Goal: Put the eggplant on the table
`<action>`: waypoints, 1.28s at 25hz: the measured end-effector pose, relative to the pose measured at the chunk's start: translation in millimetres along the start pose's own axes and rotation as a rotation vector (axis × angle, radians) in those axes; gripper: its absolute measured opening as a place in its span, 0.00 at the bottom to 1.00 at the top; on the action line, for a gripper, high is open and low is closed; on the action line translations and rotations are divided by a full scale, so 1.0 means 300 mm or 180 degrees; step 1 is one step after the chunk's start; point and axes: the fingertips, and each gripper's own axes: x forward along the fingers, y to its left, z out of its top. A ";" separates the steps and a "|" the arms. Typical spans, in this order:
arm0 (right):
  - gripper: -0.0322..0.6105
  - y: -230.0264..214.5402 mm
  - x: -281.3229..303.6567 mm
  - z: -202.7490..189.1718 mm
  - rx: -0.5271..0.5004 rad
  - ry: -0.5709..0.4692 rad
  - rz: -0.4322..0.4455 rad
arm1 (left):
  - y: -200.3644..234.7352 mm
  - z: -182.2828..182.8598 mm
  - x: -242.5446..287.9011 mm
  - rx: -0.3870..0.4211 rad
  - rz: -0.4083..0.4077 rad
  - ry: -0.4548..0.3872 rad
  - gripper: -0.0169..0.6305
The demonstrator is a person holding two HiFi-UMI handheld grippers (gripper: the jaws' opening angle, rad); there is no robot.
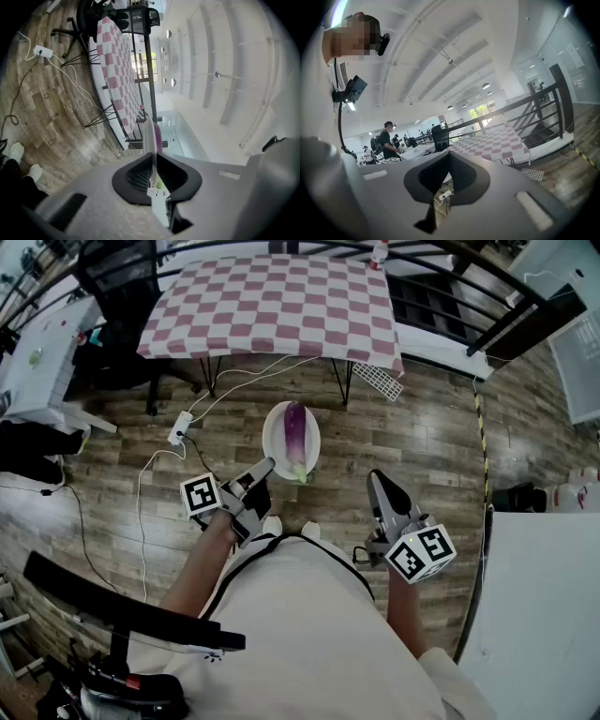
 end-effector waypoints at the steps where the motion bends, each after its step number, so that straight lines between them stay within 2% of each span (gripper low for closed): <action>1: 0.06 0.010 0.003 -0.002 -0.0007 0.0003 0.0009 | -0.013 -0.002 -0.005 0.0003 -0.0018 -0.0001 0.08; 9: 0.06 0.081 0.001 -0.013 -0.0057 -0.0015 0.0058 | -0.064 0.020 -0.060 0.0108 -0.0066 -0.0054 0.08; 14: 0.06 0.099 0.008 -0.013 0.0108 -0.0116 0.0112 | -0.060 0.037 -0.087 0.0098 -0.0060 -0.0081 0.08; 19: 0.06 0.110 0.040 -0.013 0.0116 -0.0127 0.0116 | -0.058 0.063 -0.096 0.0116 -0.0058 -0.0066 0.08; 32: 0.06 0.156 0.188 -0.020 0.0213 -0.0137 0.0050 | -0.043 0.218 -0.154 0.0106 -0.0087 -0.0076 0.08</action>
